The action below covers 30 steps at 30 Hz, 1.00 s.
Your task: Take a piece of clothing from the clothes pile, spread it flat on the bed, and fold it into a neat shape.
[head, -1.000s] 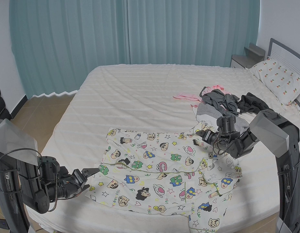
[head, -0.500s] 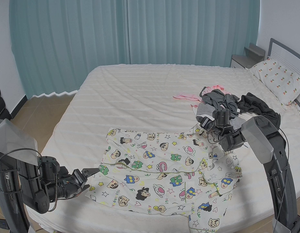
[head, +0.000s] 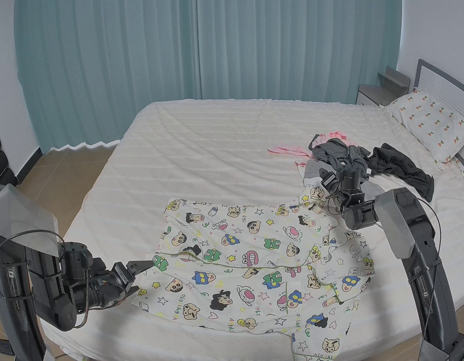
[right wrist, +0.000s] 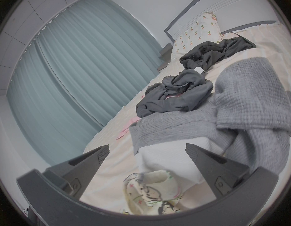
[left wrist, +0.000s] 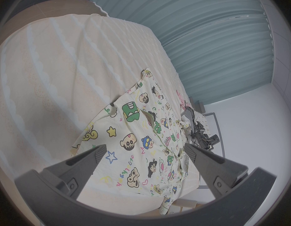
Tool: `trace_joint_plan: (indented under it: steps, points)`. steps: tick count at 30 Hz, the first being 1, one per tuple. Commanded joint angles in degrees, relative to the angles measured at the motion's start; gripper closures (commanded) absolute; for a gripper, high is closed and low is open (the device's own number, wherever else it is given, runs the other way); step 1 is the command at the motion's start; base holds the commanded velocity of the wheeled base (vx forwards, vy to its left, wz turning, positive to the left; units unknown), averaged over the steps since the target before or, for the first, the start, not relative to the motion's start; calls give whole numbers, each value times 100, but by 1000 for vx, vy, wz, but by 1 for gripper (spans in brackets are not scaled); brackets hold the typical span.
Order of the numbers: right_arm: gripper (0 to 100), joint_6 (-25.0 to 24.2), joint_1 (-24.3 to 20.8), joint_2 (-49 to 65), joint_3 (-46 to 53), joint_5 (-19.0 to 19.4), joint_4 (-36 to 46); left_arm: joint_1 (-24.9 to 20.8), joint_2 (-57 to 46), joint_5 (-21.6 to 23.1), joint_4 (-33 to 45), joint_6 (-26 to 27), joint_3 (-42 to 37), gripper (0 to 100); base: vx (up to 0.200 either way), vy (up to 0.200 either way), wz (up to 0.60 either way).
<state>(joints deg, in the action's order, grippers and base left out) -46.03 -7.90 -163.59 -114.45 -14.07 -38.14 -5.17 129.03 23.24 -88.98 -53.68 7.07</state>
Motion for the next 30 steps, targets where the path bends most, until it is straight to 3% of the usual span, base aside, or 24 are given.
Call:
trace_joint_plan:
  steps: [1,10,16,26,27,30]
  points:
    - [0,-345,-168,863,441,62,-18,-2,9,-3,-102,-3,-4,0,0,0,0]
    - [0,-371,-713,1030,1487,343,18,-2,9,6,-102,-3,-4,0,0,0,0]
    - [0,-363,-915,749,1574,519,255,-2,9,-3,-102,-3,-4,0,0,0,0]
    - [0,-363,-950,195,748,510,888,-2,9,6,-102,-3,-4,0,0,0,0]
    - [0,-380,-959,-130,28,510,1169,-2,9,-3,-102,-3,-4,0,0,0,0]
    - [0,-433,-959,-534,-15,458,1617,-2,9,-3,-102,-3,-4,0,0,0,0]
